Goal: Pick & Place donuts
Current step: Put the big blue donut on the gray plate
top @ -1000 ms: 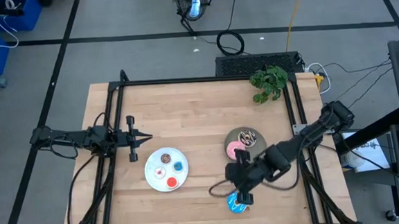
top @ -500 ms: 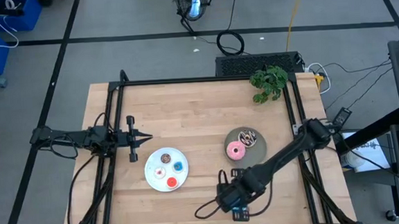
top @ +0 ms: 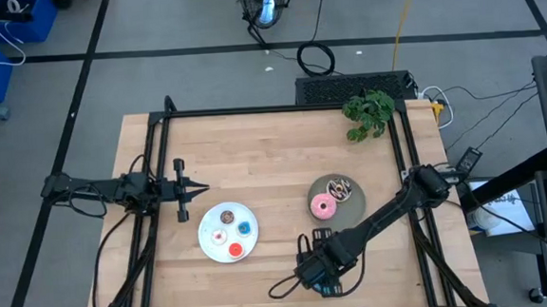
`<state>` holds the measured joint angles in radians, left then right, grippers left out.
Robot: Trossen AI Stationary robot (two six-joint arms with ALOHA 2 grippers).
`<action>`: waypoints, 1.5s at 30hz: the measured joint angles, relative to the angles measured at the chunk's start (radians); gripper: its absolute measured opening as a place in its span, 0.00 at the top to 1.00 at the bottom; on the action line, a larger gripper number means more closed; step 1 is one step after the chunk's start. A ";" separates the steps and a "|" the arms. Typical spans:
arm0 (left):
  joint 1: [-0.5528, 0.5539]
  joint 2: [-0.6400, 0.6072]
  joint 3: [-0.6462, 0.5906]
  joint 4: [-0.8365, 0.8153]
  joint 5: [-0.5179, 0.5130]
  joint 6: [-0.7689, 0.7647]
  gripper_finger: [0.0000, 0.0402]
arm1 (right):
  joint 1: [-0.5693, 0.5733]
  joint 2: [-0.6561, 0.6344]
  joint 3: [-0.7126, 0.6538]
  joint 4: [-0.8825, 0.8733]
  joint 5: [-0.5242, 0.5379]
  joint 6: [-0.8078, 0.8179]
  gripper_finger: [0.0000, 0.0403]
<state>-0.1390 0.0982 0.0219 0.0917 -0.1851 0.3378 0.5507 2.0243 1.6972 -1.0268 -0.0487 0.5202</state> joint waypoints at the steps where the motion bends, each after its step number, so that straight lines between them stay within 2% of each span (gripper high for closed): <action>1: 0.000 0.000 0.000 0.000 0.000 0.000 0.94 | 0.000 0.000 -0.018 0.012 0.000 -0.004 0.30; 14: 0.000 0.000 0.000 0.001 0.000 0.000 0.94 | 0.000 0.000 -0.244 0.248 -0.005 -0.021 0.36; 21: 0.000 0.000 0.000 0.002 0.000 0.000 0.94 | 0.001 -0.007 -0.303 0.285 -0.016 -0.006 0.40; 26: 0.000 0.000 0.000 0.004 0.000 0.000 0.94 | 0.000 -0.010 -0.303 0.313 -0.027 0.018 0.51; 31: 0.000 0.000 0.000 0.002 0.000 0.000 0.94 | -0.010 -0.020 -0.283 0.307 -0.061 0.050 0.75; 36: 0.000 0.000 0.000 0.000 0.000 0.000 0.94 | -0.019 -0.090 -0.246 0.258 -0.058 0.041 0.96; 40: 0.000 0.000 0.000 0.000 -0.004 0.000 0.94 | -0.019 -0.128 -0.170 0.186 -0.001 0.035 0.96; 45: 0.000 0.000 0.000 -0.002 -0.010 0.000 0.94 | -0.020 -0.138 0.026 -0.015 0.029 0.042 0.96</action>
<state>-0.1390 0.0981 0.0219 0.0898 -0.1951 0.3375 0.5308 1.8862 1.7237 -1.0416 -0.0199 0.5620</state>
